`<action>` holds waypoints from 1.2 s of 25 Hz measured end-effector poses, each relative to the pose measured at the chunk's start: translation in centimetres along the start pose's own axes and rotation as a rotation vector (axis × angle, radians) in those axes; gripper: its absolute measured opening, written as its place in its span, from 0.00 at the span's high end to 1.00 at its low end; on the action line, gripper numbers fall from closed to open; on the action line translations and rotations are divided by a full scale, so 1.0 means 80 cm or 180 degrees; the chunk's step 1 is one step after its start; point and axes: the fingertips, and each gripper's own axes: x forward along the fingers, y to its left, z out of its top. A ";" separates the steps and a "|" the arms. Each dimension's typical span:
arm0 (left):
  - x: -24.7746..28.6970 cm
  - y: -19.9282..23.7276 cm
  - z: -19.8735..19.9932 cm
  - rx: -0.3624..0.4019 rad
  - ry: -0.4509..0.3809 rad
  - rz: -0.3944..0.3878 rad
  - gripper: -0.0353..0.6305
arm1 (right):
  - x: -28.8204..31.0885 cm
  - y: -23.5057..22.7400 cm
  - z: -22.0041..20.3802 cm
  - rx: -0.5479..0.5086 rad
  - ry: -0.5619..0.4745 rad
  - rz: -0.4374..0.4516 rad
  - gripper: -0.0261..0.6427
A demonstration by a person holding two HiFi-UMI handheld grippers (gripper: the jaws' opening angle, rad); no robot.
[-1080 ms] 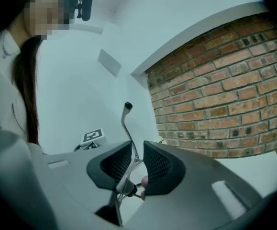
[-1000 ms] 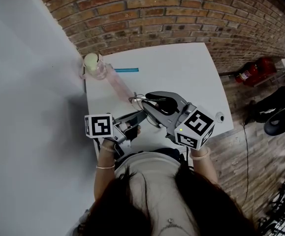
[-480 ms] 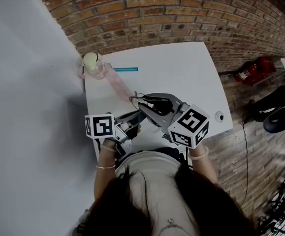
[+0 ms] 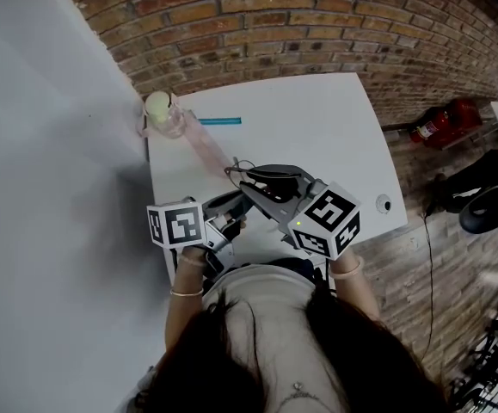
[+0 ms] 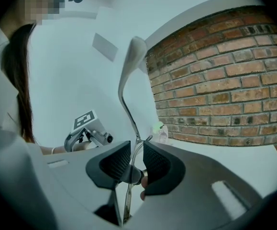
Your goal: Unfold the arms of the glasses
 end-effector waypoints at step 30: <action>-0.003 0.004 0.007 0.0315 -0.0161 0.0097 0.91 | -0.003 0.003 0.004 0.0107 -0.0102 0.0045 0.91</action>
